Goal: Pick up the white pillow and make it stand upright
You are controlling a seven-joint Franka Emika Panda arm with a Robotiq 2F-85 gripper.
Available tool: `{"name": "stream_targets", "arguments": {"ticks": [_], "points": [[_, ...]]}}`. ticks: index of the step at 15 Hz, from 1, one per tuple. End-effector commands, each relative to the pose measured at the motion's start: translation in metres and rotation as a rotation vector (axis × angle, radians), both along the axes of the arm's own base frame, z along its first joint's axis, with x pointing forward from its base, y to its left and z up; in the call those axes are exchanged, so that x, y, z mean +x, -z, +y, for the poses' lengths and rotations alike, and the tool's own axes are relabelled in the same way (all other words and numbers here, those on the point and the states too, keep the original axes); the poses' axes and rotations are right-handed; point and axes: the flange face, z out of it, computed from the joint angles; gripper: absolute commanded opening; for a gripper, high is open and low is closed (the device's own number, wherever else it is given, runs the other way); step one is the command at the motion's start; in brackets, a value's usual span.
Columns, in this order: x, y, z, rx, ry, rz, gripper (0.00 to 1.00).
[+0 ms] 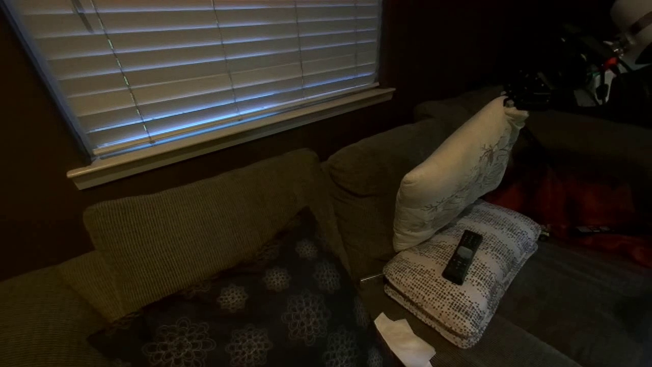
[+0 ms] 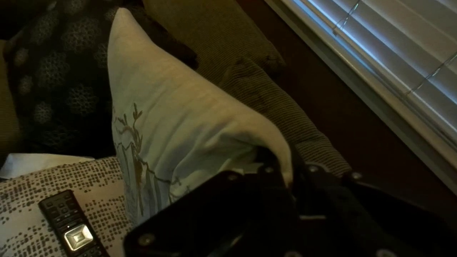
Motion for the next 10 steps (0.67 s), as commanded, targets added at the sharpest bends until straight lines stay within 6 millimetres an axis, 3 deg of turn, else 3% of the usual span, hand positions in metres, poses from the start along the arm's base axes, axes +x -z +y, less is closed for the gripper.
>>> {"name": "stream_targets", "arguments": {"ticks": [1, 10], "points": [[0.017, -0.016, -0.001, 0.11, -0.041, 0.004, 0.02], [-0.001, -0.04, -0.001, 0.287, -0.159, -0.1, 0.02]]}}
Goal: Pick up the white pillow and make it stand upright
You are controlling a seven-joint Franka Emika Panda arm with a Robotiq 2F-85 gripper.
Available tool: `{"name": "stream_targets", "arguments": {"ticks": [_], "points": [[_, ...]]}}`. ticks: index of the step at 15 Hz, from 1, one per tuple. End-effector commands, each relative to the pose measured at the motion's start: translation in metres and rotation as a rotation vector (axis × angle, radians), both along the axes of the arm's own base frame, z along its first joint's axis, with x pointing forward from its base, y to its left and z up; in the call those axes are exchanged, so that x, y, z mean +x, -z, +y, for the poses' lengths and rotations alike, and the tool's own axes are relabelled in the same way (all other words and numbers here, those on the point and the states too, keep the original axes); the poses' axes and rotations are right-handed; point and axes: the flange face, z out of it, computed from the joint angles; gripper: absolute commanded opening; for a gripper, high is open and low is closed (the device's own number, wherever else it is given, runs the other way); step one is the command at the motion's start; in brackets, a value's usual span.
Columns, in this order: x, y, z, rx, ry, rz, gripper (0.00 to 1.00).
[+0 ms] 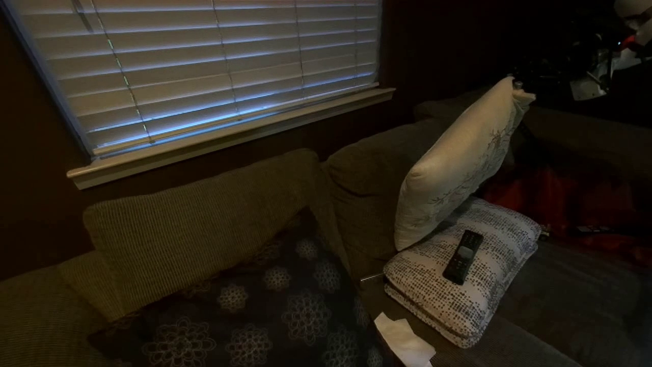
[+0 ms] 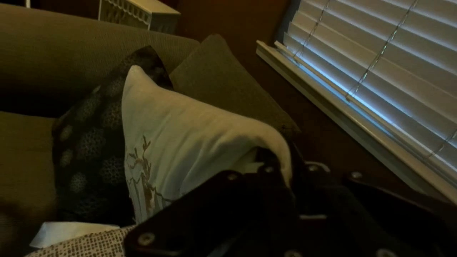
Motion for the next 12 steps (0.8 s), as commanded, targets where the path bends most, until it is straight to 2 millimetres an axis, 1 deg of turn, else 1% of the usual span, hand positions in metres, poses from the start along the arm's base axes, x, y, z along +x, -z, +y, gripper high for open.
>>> {"name": "stream_targets", "arguments": {"ticks": [1, 5, 8, 12], "points": [[-0.003, -0.019, -0.006, 0.111, -0.006, -0.073, 0.02], [-0.003, -0.017, -0.019, 0.199, 0.065, -0.036, 0.02], [0.004, -0.009, -0.026, 0.26, 0.109, 0.02, 0.02], [0.017, -0.001, -0.027, 0.309, 0.094, 0.115, 0.02]]}}
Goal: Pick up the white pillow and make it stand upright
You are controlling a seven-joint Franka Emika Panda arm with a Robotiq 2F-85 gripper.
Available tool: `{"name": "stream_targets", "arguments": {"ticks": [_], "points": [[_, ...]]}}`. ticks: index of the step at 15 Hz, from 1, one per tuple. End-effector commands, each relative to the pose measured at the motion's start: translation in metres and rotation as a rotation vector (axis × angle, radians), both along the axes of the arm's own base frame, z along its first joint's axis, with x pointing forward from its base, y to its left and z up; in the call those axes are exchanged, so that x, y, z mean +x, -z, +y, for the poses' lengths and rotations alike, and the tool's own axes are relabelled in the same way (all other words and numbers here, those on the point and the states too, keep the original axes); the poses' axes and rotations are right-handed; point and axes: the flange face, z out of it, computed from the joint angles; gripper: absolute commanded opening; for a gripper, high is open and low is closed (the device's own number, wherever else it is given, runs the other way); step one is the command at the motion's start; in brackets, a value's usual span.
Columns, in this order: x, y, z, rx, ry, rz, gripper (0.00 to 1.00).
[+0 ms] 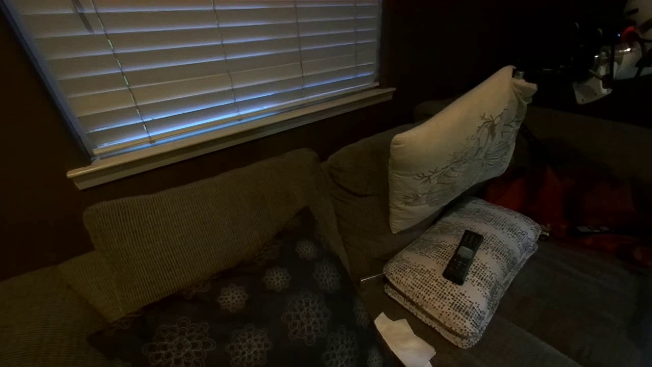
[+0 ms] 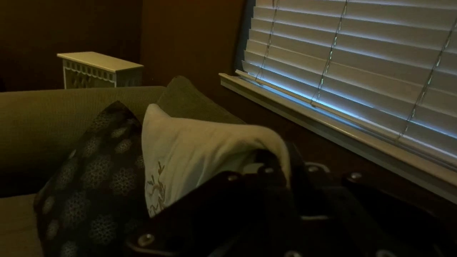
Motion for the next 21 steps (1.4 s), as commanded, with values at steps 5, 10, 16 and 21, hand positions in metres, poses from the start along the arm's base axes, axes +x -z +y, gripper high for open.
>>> {"name": "stream_targets", "arguments": {"ticks": [5, 10, 16, 21], "points": [[0.027, -0.006, -0.001, 0.116, -0.082, 0.128, 0.02], [0.034, -0.003, -0.003, 0.148, -0.147, 0.276, 0.02], [0.04, 0.006, -0.008, 0.158, -0.243, 0.383, 0.02], [0.053, 0.024, -0.028, -0.027, -0.191, 0.464, 0.02]]}}
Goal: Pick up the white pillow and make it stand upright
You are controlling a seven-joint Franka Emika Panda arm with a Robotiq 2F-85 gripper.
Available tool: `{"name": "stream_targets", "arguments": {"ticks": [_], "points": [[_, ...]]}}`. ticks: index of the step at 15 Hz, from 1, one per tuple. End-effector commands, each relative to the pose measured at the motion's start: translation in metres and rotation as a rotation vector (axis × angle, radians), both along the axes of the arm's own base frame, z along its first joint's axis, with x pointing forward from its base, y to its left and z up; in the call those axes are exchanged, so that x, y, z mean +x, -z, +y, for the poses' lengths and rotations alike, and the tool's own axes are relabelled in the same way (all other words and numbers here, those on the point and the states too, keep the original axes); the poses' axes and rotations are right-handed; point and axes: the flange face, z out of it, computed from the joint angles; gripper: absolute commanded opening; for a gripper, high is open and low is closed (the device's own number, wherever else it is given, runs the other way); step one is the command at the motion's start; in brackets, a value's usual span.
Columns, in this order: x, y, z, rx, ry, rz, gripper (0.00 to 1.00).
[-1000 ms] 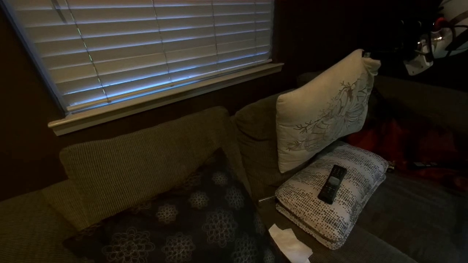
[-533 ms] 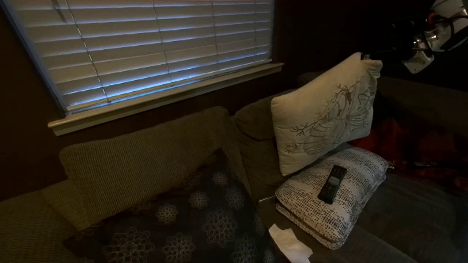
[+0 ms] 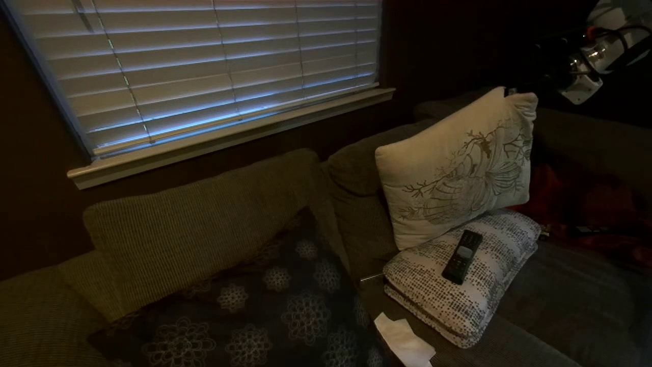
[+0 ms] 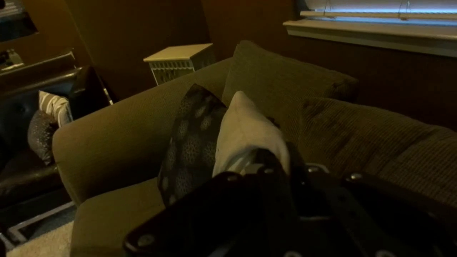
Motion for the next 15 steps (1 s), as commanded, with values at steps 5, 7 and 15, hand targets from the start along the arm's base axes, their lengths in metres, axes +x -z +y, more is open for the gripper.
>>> {"name": "stream_targets", "arguments": {"ticks": [5, 7, 15], "points": [[0.041, 0.004, -0.036, -0.349, 0.057, -0.014, 0.02], [0.052, 0.001, -0.043, -0.442, 0.084, -0.045, 0.02], [0.09, 0.005, -0.028, -0.79, 0.019, -0.227, 0.02]]}}
